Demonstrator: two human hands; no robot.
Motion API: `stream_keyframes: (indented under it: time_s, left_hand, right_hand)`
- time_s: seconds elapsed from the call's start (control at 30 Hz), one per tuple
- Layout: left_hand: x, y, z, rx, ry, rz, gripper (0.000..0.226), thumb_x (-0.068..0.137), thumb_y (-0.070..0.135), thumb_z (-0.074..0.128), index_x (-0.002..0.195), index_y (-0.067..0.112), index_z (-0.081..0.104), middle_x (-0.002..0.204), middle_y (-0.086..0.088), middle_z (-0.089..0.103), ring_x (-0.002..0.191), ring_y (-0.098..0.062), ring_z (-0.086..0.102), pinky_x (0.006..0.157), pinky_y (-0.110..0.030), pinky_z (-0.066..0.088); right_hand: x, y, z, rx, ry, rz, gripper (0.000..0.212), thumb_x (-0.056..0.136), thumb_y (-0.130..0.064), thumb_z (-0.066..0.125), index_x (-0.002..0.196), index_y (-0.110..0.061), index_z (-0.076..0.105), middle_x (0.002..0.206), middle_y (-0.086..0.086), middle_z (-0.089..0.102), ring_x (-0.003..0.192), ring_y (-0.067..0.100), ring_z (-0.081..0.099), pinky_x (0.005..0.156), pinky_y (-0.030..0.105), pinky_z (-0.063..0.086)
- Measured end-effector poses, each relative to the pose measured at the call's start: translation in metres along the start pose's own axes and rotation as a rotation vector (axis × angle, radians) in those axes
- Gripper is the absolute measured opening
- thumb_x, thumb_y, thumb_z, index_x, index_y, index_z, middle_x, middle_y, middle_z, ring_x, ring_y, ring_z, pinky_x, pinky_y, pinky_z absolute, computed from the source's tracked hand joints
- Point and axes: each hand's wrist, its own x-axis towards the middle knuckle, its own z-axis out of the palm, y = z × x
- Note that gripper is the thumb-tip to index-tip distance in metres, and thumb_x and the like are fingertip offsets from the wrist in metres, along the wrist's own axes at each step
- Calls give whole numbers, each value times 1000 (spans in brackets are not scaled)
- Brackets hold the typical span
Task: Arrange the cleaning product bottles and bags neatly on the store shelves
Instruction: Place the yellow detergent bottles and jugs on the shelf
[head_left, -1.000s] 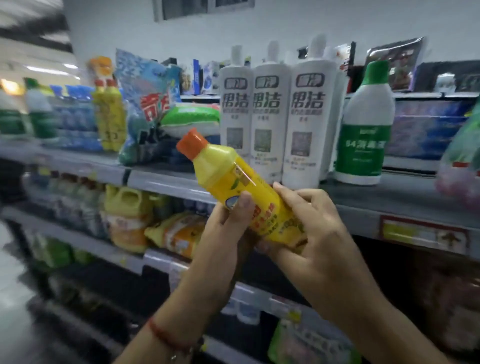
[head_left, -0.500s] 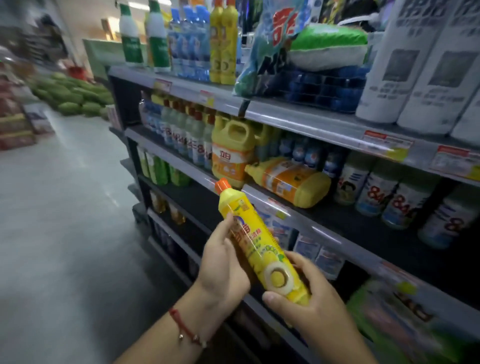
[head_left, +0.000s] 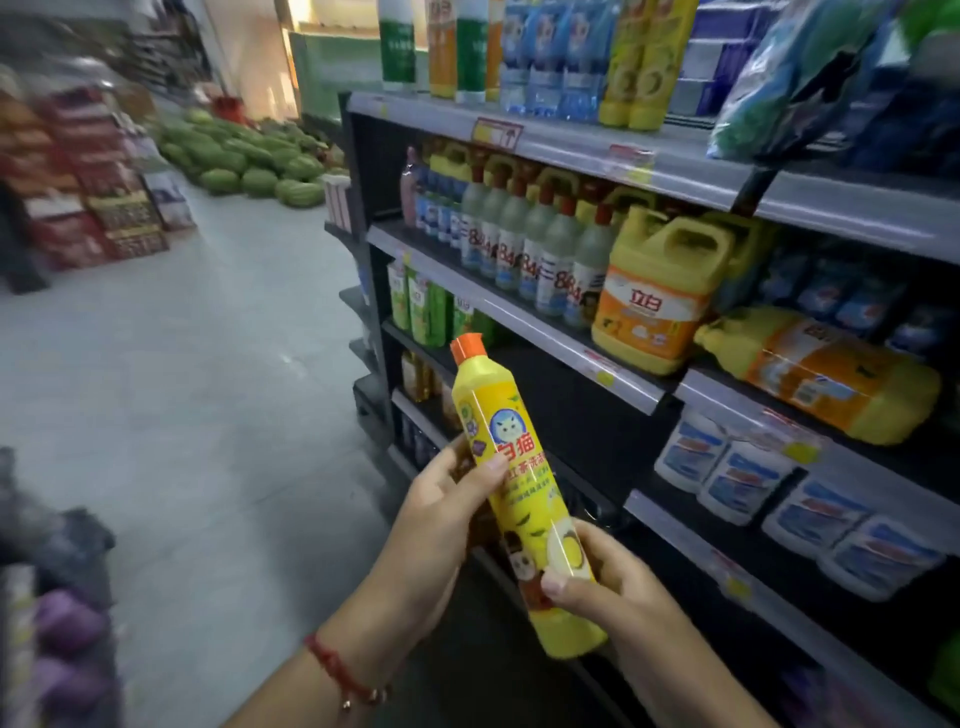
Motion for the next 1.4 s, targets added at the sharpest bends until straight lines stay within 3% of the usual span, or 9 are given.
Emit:
stream_keyframes:
  time_s: [0.1, 0.27, 0.47, 0.73, 0.83, 0.97, 1.1, 1.23, 1.4]
  left_hand:
    - [9, 11, -22, 70, 12, 73, 47, 79, 33, 74, 124, 23, 62, 109, -5, 76, 100, -25, 73, 81, -39, 59]
    - [18, 29, -32, 381, -20, 235, 54, 73, 51, 79, 118, 58, 49, 109, 21, 70, 103, -5, 70, 79, -29, 60]
    - [27, 40, -26, 749, -106, 369, 66, 77, 59, 78, 125, 69, 34, 111, 25, 59, 103, 10, 57, 84, -26, 57]
    - [47, 63, -20, 593, -279, 386, 46, 86, 48, 73, 123, 60, 48, 113, 31, 65, 105, 3, 66, 82, -26, 59]
    - [59, 78, -9, 572, -339, 396, 35, 89, 37, 65, 118, 52, 52, 109, 31, 69, 103, 4, 67, 79, -17, 55]
    - [85, 97, 11, 585, -350, 437, 37, 95, 38, 66, 130, 43, 54, 112, 23, 71, 104, 0, 68, 76, -20, 55]
    - [110, 121, 47, 643, -374, 513, 19, 97, 37, 65, 114, 43, 61, 107, 24, 70, 101, 1, 65, 81, -20, 50]
    - [132, 149, 99, 644, -457, 602, 33, 85, 40, 71, 116, 32, 61, 103, 17, 73, 95, 1, 68, 74, -11, 50]
    - [164, 185, 150, 686, -449, 739, 44, 78, 53, 71, 117, 39, 55, 103, 27, 66, 92, 4, 68, 72, -13, 53]
  right_hand:
    - [14, -5, 23, -32, -49, 22, 57, 69, -32, 81, 122, -37, 62, 115, -5, 74, 107, 16, 71, 96, 39, 57]
    - [34, -15, 52, -72, -90, 47, 60, 67, -29, 84, 121, -33, 59, 110, -7, 74, 105, 14, 71, 95, 34, 57]
    - [47, -13, 61, 72, -31, 66, 60, 65, -12, 78, 120, -21, 58, 108, 0, 76, 106, 20, 71, 102, 40, 51]
    - [49, -30, 30, -39, -63, -32, 60, 80, -20, 77, 134, -30, 52, 123, -5, 70, 117, 15, 66, 107, 42, 50]
    - [52, -45, 20, -153, 125, -117, 51, 79, -22, 85, 121, -35, 57, 110, -11, 73, 104, 9, 71, 96, 38, 57]
    - [54, -72, -8, -257, 366, -248, 57, 67, -28, 92, 112, -36, 58, 99, -10, 73, 88, 9, 72, 79, 34, 61]
    - [48, -109, -48, -363, 530, -392, 58, 64, -35, 93, 109, -40, 58, 98, -14, 69, 84, 6, 69, 72, 32, 60]
    - [41, -155, -88, -426, 627, -542, 54, 63, -38, 94, 105, -40, 59, 98, -10, 70, 85, 9, 70, 74, 38, 61]
    - [51, -213, -125, -418, 609, -646, 46, 65, -32, 91, 98, -44, 60, 96, -8, 73, 86, 12, 72, 77, 45, 62]
